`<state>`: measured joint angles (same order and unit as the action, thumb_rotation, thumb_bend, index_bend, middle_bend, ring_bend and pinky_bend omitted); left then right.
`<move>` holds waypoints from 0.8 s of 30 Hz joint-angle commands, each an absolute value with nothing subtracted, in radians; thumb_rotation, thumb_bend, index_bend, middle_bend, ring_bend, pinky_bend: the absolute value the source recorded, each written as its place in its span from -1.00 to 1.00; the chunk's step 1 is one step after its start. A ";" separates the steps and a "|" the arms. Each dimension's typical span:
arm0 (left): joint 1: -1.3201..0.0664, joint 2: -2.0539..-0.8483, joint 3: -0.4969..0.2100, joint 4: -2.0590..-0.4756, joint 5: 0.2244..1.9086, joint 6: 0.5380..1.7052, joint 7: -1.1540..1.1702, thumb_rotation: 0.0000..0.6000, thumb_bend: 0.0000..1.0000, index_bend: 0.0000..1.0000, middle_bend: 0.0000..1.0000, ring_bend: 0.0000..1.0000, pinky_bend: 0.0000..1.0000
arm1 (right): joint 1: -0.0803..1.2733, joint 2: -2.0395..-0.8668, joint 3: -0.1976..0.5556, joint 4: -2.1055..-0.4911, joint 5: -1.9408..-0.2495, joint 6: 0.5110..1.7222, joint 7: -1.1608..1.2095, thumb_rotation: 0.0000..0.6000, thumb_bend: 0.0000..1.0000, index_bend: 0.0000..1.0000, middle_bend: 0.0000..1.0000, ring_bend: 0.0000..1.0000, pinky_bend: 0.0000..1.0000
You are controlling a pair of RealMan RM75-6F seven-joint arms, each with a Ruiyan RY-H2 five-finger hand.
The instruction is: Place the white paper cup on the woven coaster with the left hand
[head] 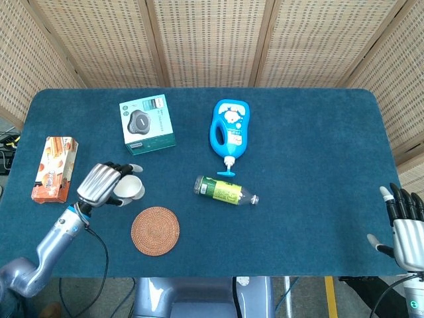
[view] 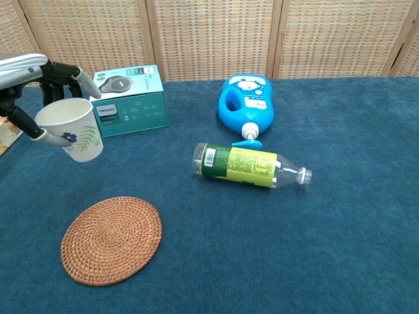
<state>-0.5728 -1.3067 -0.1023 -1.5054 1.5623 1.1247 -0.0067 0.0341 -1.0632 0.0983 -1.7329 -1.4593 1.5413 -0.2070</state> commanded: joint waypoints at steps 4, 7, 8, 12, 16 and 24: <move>-0.559 -1.278 -0.016 -1.595 1.679 1.149 0.060 1.00 -1.00 -0.38 -0.09 0.00 -0.01 | 0.035 -1.062 0.098 -1.734 -1.460 1.540 -0.205 1.00 -1.00 -0.91 -1.00 -1.00 -1.00; -0.564 -1.304 0.002 -1.594 1.693 1.129 0.106 1.00 -1.00 -0.38 -0.09 0.00 -0.01 | 0.035 -1.061 0.098 -1.735 -1.459 1.539 -0.204 1.00 -1.00 -0.91 -1.00 -1.00 -1.00; -0.567 -1.314 0.007 -1.590 1.696 1.120 0.117 1.00 -1.00 -0.38 -0.09 0.00 -0.01 | 0.035 -1.061 0.098 -1.735 -1.458 1.539 -0.204 1.00 -1.00 -0.91 -1.00 -1.00 -1.00; -0.577 -1.365 0.022 -1.562 1.696 1.086 0.145 1.00 -1.00 -0.38 -0.09 0.00 -0.01 | 0.036 -1.061 0.098 -1.735 -1.456 1.536 -0.204 1.00 -1.00 -0.91 -1.00 -1.00 -1.00; -0.580 -1.412 0.034 -1.532 1.695 1.070 0.151 1.00 -1.00 -0.38 -0.10 -0.01 -0.01 | 0.037 -1.060 0.098 -1.733 -1.453 1.534 -0.202 1.00 -1.00 -0.91 -1.00 -1.00 -1.00; -0.582 -1.455 0.045 -1.504 1.698 1.074 0.152 1.00 -1.00 -0.38 -0.10 -0.01 -0.01 | 0.037 -1.058 0.100 -1.731 -1.450 1.534 -0.194 1.00 -1.00 -0.90 -1.00 -1.00 -1.00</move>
